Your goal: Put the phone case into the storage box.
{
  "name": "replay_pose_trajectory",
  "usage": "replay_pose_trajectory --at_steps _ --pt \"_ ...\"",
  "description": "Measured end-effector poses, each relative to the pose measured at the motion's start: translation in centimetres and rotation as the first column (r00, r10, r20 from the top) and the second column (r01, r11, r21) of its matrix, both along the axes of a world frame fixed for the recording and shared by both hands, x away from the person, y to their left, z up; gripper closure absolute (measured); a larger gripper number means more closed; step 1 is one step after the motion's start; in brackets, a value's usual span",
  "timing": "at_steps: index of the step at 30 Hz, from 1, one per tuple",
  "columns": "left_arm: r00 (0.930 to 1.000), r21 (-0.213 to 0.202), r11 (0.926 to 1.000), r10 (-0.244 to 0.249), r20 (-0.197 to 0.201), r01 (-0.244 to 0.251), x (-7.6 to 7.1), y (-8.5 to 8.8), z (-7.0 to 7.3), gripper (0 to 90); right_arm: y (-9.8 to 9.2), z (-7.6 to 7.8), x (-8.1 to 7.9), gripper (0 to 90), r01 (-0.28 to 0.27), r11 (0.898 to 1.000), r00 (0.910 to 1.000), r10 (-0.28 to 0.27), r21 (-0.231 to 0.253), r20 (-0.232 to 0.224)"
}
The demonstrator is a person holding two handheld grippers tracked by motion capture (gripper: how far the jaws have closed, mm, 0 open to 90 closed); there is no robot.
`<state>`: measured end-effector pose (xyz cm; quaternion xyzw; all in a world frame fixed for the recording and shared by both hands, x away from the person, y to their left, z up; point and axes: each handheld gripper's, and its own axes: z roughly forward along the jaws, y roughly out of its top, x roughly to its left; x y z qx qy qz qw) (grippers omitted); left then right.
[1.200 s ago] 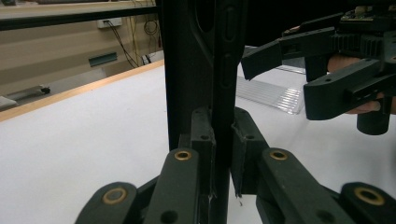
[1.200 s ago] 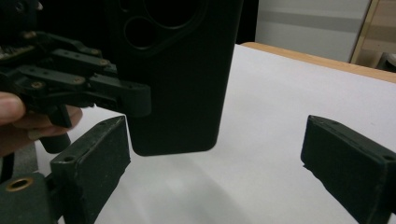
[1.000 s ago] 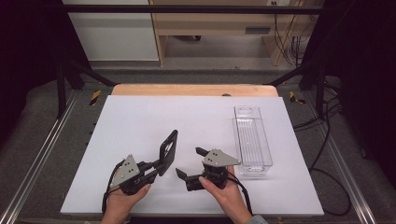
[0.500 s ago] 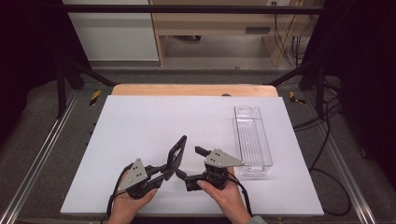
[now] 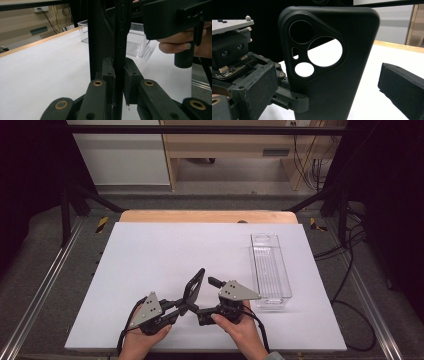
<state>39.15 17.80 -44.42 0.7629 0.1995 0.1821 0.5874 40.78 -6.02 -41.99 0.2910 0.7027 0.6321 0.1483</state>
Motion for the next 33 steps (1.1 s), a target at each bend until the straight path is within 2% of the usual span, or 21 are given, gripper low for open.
replay_pose_trajectory --at_steps 7,33 --pt "0.9999 0.004 0.9999 -0.013 0.003 0.013 -0.2 -0.4 0.0 81.8 0.1 0.0 -0.1 2.7 0.003 1.000 1.0000 -0.003 -0.003 0.001" --pt "0.9984 0.006 0.9984 -0.056 -0.002 0.056 -0.7 -1.3 -0.1 81.8 0.4 -0.1 -0.3 2.8 0.008 0.999 0.9999 -0.008 0.045 -0.010"
